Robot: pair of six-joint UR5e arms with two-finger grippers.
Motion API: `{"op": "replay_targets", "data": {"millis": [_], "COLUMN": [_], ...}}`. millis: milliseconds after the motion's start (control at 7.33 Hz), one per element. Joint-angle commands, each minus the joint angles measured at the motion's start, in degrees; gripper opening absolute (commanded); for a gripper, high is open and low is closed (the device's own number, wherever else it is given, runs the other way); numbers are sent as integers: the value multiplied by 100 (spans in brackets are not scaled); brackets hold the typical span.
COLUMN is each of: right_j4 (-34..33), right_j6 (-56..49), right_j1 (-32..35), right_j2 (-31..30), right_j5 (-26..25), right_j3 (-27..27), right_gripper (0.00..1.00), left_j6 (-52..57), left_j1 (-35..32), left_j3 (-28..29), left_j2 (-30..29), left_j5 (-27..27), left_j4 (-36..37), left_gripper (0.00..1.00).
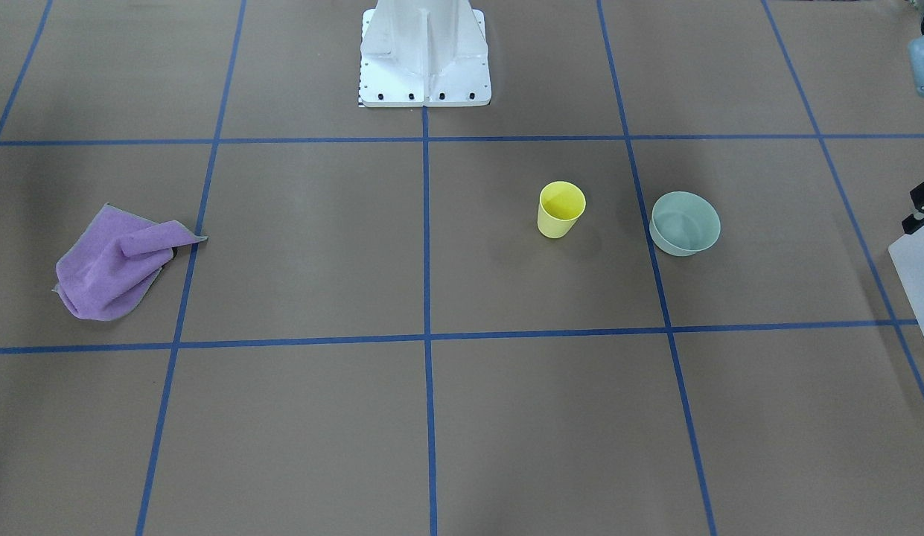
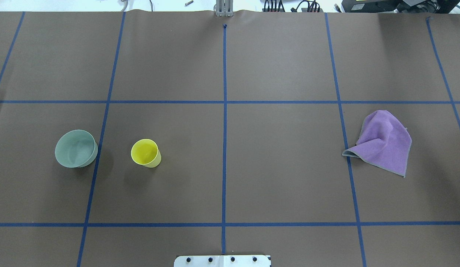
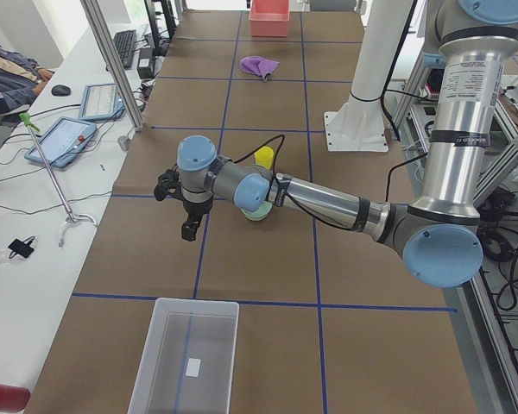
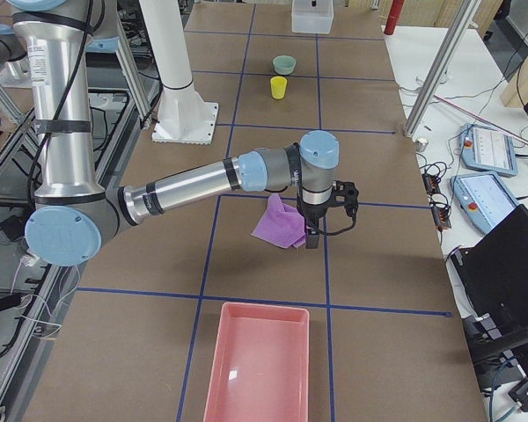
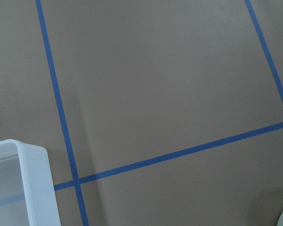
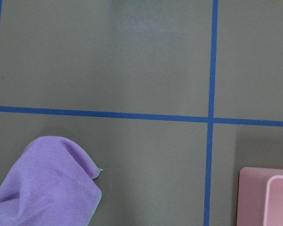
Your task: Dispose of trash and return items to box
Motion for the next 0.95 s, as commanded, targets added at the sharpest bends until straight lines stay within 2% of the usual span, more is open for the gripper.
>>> {"op": "replay_targets", "data": {"millis": [0,273,409,545,818], "right_j4": [181,181,181,181,181], "right_j6": [9,9,9,0,9], "right_j1": [-147,-254,-262,-341,-333], "right_j2": [41,50,41,41,-11], "right_j5": [-4,13,13,4,231], "right_j3": [-144,-163,-180,-197,-119], "right_gripper": [100,100,100,100,100], "left_j6": [-932,-1300,-1909,-2472,-3318], "left_j1": [445,1077,1307,1831,2703], "left_j3": [-302,-347,-312,-303,-259], "left_j2": [245,367,351,316,307], "left_j5": [548,551,516,481,1048], "left_j4": [-1,-289,-500,-902,-1651], "left_gripper": [98,98,98,98,98]}}
